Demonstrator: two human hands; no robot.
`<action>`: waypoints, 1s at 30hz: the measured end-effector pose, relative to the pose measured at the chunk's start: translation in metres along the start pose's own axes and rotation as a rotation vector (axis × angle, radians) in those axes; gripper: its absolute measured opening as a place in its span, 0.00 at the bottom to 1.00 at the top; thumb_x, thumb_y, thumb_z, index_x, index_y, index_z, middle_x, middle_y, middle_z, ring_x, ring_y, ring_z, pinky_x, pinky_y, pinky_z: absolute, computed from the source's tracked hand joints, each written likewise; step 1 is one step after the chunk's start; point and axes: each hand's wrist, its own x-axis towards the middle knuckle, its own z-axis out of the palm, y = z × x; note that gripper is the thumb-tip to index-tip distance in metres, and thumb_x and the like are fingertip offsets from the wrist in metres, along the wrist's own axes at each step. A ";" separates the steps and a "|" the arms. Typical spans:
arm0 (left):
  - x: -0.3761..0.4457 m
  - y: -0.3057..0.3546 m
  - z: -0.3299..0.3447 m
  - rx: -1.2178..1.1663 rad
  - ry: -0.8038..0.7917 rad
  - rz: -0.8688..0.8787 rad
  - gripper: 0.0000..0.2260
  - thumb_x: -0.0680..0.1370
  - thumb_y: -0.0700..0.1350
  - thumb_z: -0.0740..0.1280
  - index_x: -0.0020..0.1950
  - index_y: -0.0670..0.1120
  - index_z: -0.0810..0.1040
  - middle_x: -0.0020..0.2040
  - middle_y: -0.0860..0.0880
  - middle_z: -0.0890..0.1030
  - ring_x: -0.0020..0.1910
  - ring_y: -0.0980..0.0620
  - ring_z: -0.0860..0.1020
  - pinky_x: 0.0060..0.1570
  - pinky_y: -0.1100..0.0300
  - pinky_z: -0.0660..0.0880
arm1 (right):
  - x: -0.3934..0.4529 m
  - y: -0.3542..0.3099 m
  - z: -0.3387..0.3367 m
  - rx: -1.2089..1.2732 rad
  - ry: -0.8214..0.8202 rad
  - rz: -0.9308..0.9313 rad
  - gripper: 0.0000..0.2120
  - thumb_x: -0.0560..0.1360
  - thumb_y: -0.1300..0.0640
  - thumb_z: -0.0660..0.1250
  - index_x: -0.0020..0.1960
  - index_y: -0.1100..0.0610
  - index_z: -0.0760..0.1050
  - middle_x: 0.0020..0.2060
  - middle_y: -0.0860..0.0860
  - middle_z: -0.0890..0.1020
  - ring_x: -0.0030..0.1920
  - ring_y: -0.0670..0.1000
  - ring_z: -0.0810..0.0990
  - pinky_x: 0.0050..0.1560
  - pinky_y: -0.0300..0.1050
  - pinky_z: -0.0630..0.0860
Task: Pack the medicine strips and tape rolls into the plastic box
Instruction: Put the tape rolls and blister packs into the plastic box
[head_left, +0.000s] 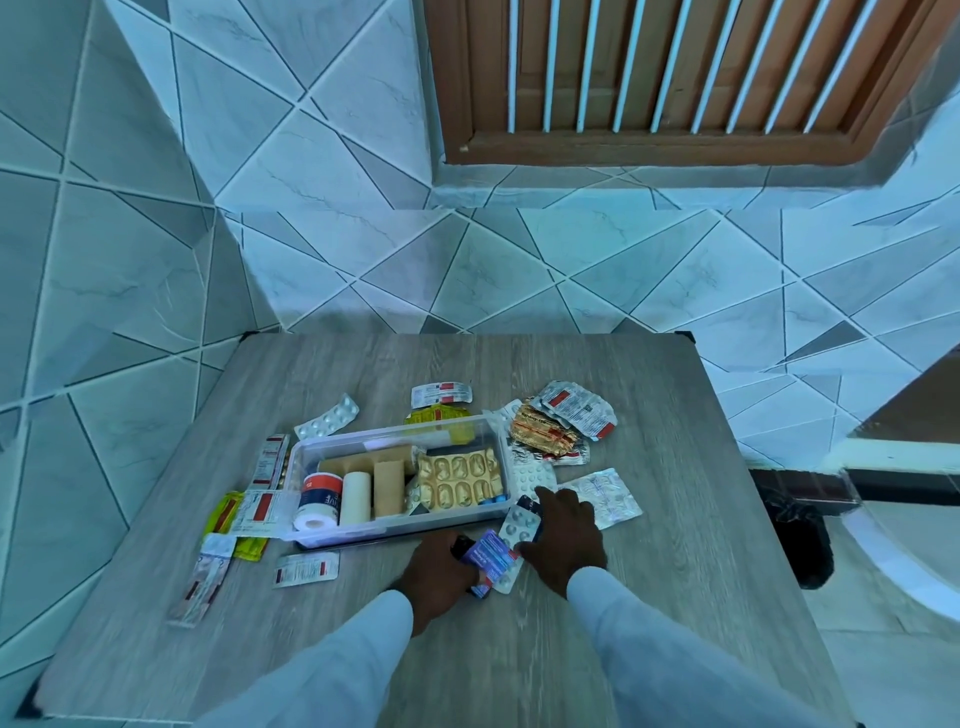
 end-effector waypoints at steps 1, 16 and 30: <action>0.001 0.000 0.001 0.010 0.001 0.000 0.07 0.67 0.42 0.74 0.43 0.46 0.79 0.40 0.50 0.80 0.38 0.56 0.77 0.33 0.64 0.69 | 0.000 -0.001 0.002 -0.039 0.018 -0.011 0.35 0.70 0.44 0.71 0.72 0.50 0.62 0.69 0.53 0.66 0.68 0.58 0.64 0.65 0.54 0.69; -0.006 0.008 -0.027 -0.042 -0.071 0.023 0.11 0.69 0.38 0.73 0.49 0.41 0.77 0.48 0.40 0.82 0.42 0.50 0.80 0.39 0.58 0.78 | 0.013 -0.012 -0.016 0.163 -0.155 0.148 0.18 0.70 0.50 0.69 0.57 0.57 0.73 0.56 0.55 0.78 0.57 0.56 0.76 0.51 0.45 0.74; 0.025 0.057 -0.116 -0.253 0.103 0.144 0.19 0.70 0.29 0.69 0.57 0.44 0.74 0.48 0.41 0.80 0.41 0.45 0.80 0.37 0.53 0.80 | 0.035 -0.073 -0.091 0.394 0.061 -0.006 0.27 0.73 0.51 0.69 0.69 0.58 0.68 0.65 0.55 0.73 0.63 0.56 0.73 0.62 0.48 0.72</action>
